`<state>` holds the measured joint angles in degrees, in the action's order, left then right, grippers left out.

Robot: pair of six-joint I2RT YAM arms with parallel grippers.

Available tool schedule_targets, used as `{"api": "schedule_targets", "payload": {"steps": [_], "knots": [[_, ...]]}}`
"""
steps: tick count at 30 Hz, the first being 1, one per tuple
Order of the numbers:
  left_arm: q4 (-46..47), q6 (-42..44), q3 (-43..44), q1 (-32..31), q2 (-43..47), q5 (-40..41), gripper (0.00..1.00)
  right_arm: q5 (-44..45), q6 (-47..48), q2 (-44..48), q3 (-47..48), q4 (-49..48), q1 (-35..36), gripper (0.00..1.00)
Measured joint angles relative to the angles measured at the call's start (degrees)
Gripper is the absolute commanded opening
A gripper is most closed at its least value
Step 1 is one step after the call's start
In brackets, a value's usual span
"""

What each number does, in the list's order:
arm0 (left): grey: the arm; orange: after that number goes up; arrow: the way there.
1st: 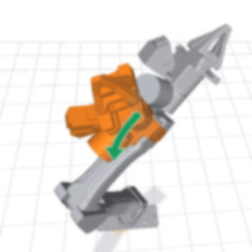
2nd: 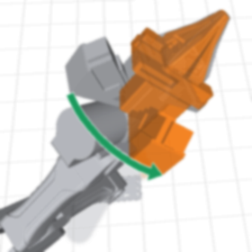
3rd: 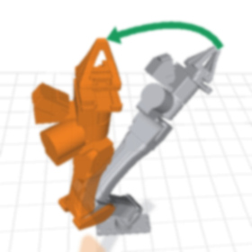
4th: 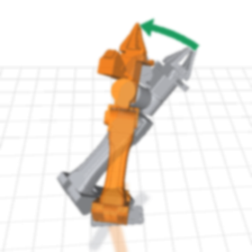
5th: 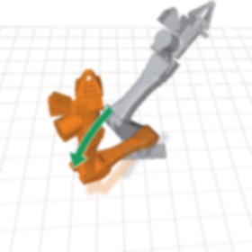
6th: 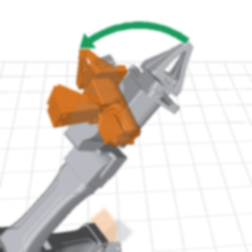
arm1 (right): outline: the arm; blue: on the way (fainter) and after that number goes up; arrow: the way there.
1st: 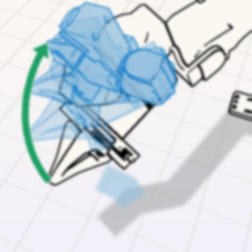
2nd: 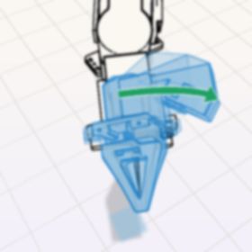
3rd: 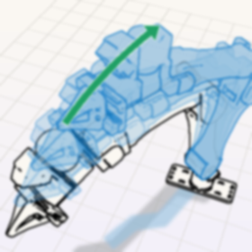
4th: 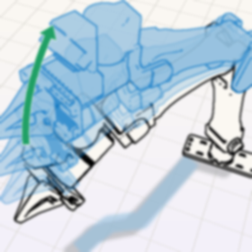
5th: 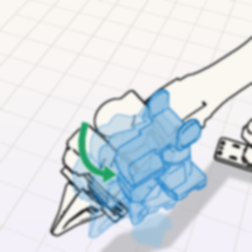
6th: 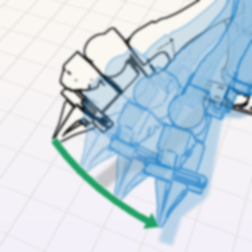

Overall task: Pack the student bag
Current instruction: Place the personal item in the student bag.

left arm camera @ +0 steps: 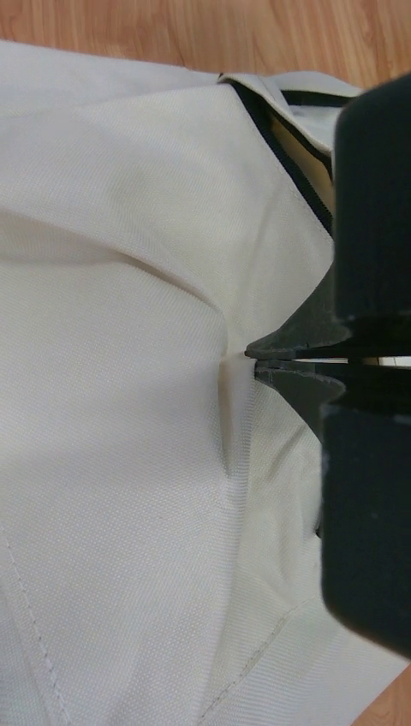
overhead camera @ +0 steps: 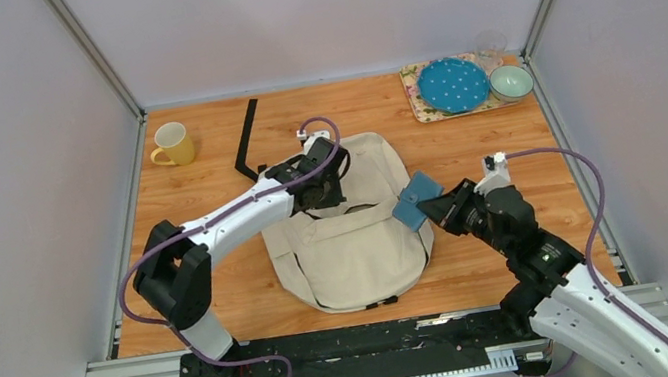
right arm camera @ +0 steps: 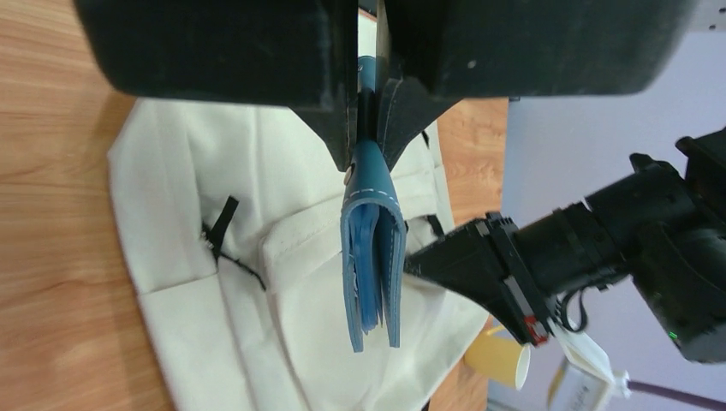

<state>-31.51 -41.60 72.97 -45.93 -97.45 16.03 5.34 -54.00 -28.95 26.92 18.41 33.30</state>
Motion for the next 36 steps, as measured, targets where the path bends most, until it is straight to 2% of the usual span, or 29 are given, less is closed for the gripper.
{"api": "schedule_targets", "payload": {"steps": [10, 18, 36], "knots": [[4.09, -0.48, -3.87, 2.71, 8.17, -6.29, 0.0, -14.36, -8.04, -10.86, -5.4, -16.41, 0.0, 0.0], [6.23, -0.87, -5.57, 4.13, 9.81, -9.77, 0.0, -22.01, -13.57, -19.93, -5.57, -28.76, 0.72, 0.0], [9.75, -2.03, -8.57, 5.4, 11.39, -12.5, 0.0, -31.8, -19.89, -39.39, -5.6, -43.8, 3.48, 0.0]]}}
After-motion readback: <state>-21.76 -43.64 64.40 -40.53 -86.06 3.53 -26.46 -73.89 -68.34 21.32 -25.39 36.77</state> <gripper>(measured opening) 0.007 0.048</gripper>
